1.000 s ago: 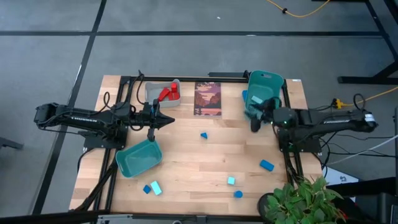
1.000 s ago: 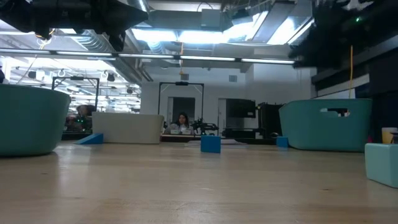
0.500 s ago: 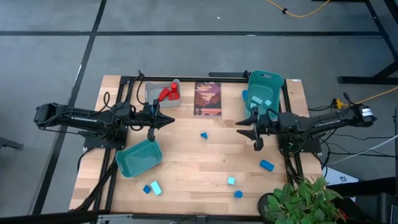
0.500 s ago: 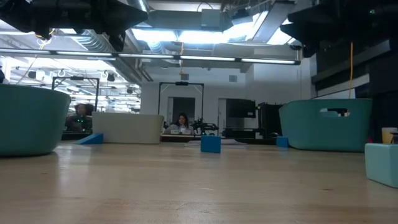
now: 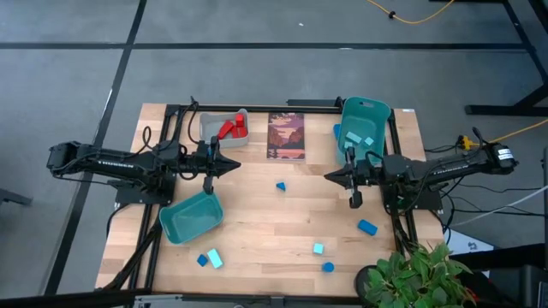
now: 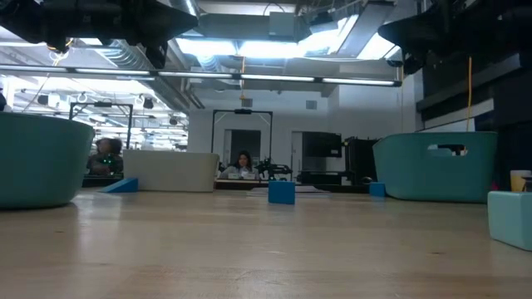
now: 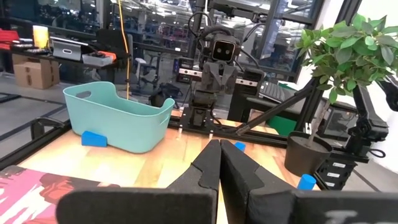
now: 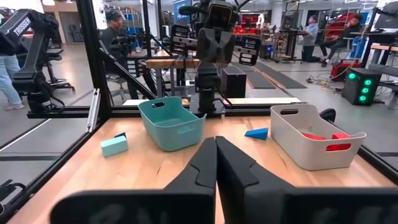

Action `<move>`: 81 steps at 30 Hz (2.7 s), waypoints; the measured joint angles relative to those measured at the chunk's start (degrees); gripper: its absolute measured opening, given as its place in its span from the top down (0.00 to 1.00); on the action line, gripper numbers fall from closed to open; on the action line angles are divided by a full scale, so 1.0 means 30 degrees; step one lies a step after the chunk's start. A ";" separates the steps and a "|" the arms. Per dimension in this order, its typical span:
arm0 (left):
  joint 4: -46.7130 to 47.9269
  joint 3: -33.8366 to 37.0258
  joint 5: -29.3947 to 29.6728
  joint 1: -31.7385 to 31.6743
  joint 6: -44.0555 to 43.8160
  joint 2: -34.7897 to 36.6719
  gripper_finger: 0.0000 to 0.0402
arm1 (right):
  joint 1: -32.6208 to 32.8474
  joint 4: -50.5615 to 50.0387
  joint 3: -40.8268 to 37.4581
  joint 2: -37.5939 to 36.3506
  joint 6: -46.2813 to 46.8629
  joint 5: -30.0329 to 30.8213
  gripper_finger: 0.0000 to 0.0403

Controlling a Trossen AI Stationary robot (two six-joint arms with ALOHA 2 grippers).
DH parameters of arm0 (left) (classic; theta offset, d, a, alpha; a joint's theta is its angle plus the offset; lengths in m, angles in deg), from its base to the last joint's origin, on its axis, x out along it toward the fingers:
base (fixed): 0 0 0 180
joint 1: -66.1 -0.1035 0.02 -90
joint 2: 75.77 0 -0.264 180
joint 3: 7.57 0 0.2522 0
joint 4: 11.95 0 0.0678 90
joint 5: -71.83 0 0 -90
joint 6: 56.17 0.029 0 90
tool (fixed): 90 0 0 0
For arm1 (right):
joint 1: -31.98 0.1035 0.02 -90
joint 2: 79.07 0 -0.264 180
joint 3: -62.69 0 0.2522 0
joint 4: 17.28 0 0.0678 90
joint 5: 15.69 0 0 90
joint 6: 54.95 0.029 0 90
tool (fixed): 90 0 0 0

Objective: Sort & place blocks by color
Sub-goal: Put the light blue block into the right green bin

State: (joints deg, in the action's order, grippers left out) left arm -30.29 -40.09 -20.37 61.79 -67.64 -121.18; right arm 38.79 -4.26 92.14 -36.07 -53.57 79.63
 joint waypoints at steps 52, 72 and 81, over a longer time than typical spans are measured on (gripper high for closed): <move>1.7922 -1.2398 0.3500 1.2767 0.1885 -0.9988 0.57 | 0.0000 -0.0474 0.0001 0.0007 0.0976 -0.0002 1.00; 2.2054 -1.4778 0.3395 1.7303 -0.0852 -1.7319 0.57 | 0.0000 -0.0721 0.0007 0.0000 0.1013 0.0005 1.00; 2.2034 -1.4797 0.3538 1.7048 -0.1381 -1.7558 0.51 | 0.0000 -0.0844 0.0007 0.0000 0.1020 0.0005 1.00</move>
State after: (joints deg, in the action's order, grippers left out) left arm 35.81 -84.48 -9.75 112.93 -71.78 -173.85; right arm 38.79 -6.79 92.16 -36.07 -50.51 79.65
